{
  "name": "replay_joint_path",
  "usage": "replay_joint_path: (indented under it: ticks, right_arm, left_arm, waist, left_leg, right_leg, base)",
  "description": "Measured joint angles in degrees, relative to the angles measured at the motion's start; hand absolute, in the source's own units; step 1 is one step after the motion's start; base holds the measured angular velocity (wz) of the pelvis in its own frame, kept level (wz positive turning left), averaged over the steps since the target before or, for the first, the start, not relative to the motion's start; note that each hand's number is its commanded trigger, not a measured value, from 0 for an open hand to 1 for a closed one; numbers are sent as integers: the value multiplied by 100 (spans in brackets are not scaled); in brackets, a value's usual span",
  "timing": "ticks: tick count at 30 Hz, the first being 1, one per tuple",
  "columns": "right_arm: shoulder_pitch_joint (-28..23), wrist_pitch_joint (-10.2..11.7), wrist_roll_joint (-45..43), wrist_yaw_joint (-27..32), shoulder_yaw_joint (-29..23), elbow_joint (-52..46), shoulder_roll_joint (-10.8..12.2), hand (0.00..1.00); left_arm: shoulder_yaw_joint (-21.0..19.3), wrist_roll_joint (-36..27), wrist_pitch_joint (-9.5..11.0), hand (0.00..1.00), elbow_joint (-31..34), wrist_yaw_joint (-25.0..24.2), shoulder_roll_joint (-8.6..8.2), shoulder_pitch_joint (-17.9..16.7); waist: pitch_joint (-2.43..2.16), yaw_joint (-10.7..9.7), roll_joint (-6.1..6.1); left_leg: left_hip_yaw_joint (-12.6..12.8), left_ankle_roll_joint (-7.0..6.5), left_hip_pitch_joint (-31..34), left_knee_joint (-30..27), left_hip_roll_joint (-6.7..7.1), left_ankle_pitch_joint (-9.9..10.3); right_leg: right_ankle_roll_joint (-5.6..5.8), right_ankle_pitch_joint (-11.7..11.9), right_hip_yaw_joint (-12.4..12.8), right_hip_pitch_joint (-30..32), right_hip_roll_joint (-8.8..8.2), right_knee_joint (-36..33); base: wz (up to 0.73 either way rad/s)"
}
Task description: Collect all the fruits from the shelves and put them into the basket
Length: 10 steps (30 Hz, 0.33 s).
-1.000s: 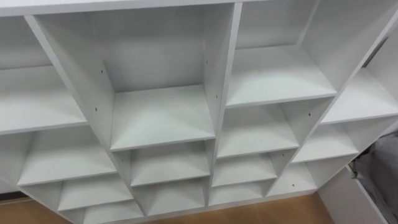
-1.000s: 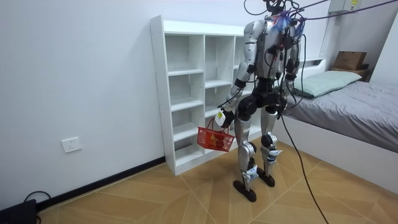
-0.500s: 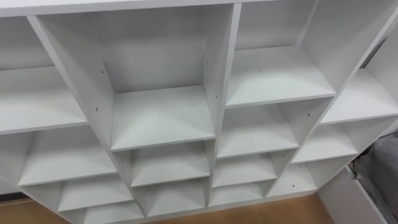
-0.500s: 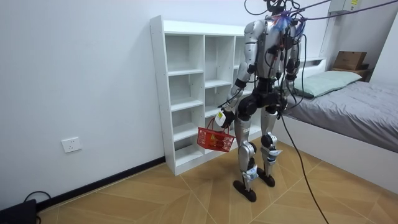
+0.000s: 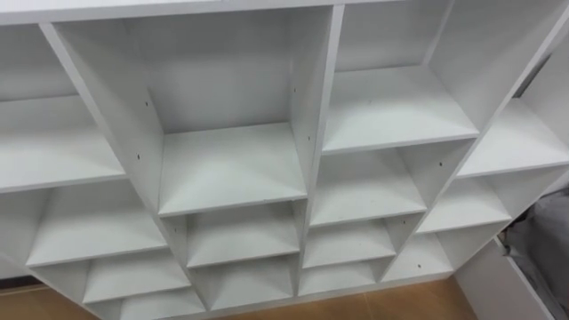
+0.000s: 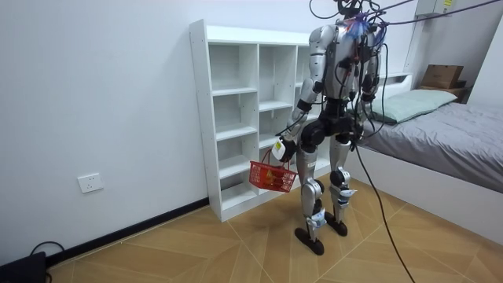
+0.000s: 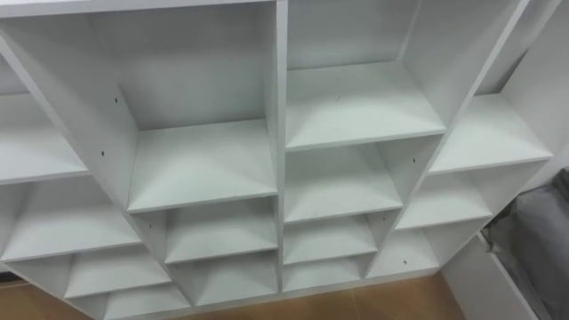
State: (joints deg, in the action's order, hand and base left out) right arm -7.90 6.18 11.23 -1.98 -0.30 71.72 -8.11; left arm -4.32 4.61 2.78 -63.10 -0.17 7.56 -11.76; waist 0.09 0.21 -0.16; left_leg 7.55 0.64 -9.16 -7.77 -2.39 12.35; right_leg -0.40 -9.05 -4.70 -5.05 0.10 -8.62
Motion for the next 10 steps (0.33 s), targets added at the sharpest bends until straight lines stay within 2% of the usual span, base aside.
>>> replay_joint_path:
  ticks: [10]
  right_arm:
    - [1,-12,18,124,23,11,0,0]
  left_arm:
    - [0,2,-83,100,7,-4,2,2]
  waist:
    - [1,3,8]
  left_leg:
    - [-41,0,56,0,3,0]
  right_leg:
    - [0,0,-43,-3,-5,11]
  base:
    - [1]
